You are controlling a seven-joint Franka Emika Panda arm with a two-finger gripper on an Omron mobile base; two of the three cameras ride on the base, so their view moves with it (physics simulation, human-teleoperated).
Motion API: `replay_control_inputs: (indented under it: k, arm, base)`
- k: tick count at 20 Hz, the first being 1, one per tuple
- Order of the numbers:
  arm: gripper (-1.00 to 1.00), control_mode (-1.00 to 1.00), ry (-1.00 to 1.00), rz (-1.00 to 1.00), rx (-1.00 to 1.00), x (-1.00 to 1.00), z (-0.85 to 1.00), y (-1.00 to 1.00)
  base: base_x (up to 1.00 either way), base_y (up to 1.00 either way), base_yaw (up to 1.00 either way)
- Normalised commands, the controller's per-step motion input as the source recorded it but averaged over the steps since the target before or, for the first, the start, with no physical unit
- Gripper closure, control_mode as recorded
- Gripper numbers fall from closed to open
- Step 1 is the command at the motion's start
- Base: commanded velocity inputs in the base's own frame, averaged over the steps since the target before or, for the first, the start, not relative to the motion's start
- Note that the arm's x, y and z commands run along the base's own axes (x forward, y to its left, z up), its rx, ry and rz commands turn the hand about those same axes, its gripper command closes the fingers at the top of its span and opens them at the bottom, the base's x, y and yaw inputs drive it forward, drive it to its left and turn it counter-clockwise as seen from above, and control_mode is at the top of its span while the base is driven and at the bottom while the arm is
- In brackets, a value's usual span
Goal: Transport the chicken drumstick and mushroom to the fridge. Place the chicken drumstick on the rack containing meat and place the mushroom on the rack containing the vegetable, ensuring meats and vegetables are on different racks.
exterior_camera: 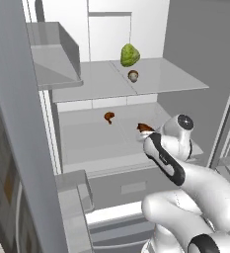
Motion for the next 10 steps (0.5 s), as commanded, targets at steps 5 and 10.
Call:
replay_control_inputs:
  k: [5,10]
  arm:
    - [1.00,-1.00,0.01,0.00,0.00,0.35,-0.38,0.00]
    - [1.00,-1.00,-0.05,0.00,0.00,0.10,-0.26,0.00]
  base:
    - [0.00,0.00,0.00]
    - [0.00,0.00,0.00]
